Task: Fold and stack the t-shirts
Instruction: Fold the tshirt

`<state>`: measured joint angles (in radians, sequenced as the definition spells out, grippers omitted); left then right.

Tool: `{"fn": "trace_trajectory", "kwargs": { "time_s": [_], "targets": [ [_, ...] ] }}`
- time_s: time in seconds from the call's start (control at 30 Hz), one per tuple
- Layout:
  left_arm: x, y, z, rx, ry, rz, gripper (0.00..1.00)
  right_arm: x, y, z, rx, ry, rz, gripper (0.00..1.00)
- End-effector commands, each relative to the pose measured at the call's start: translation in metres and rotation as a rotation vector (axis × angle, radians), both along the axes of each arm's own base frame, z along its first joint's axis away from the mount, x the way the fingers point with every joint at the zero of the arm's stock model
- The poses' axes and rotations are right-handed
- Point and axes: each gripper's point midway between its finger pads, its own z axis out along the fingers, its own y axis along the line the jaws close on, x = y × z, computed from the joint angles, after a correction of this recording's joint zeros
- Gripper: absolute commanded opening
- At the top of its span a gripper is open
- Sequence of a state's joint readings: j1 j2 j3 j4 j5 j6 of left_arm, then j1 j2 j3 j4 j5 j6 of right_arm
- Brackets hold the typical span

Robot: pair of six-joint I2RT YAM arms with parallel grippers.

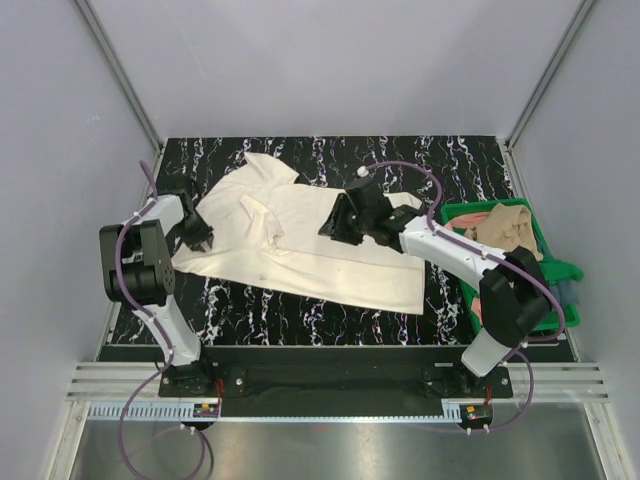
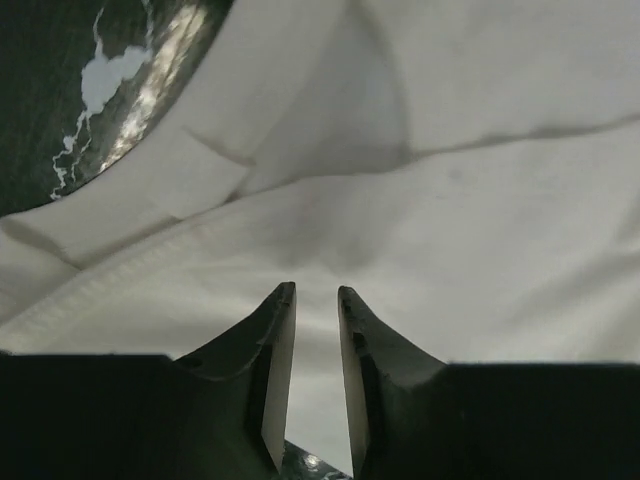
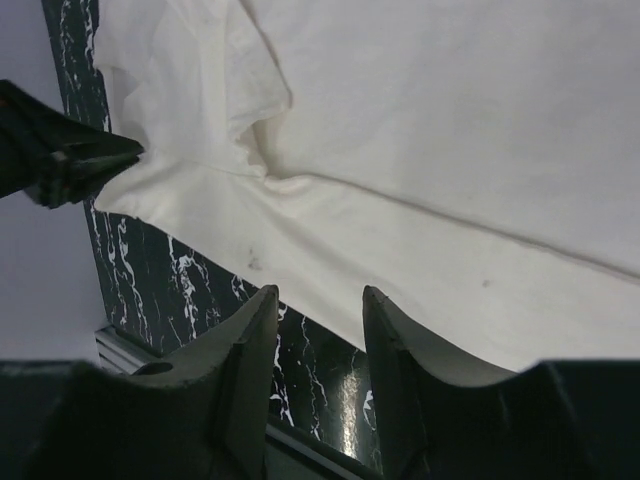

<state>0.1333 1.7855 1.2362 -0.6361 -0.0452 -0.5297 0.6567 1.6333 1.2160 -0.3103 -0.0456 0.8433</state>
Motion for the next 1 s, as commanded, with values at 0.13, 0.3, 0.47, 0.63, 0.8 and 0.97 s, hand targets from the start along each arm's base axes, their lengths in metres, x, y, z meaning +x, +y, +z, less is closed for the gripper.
{"fn": "trace_trajectory", "kwargs": {
  "time_s": [0.13, 0.3, 0.47, 0.63, 0.8, 0.97],
  "targets": [
    [-0.066, 0.043, -0.051, 0.065, 0.244, 0.245, 0.23, -0.016, 0.03, 0.017, 0.043, -0.062, 0.097, 0.47],
    [-0.115, 0.06, -0.051, 0.163, 0.328, 0.355, 0.2, -0.008, 0.054, 0.006, 0.078, -0.021, 0.033, 0.46],
    [-0.119, 0.076, -0.015, 0.224, 0.248, 0.377, 0.2, 0.0, 0.1, -0.008, 0.086, 0.0, -0.044, 0.45],
    [-0.094, 0.071, 0.031, 0.194, 0.065, 0.333, 0.27, 0.011, 0.144, -0.047, 0.067, 0.043, -0.033, 0.43],
    [-0.057, 0.056, 0.077, 0.131, -0.201, 0.239, 0.41, 0.014, 0.166, -0.067, 0.071, 0.073, -0.065, 0.43],
    [-0.024, 0.002, 0.092, -0.126, -0.419, 0.057, 0.46, 0.017, 0.173, -0.079, 0.105, 0.126, -0.123, 0.44]
  ]
}}
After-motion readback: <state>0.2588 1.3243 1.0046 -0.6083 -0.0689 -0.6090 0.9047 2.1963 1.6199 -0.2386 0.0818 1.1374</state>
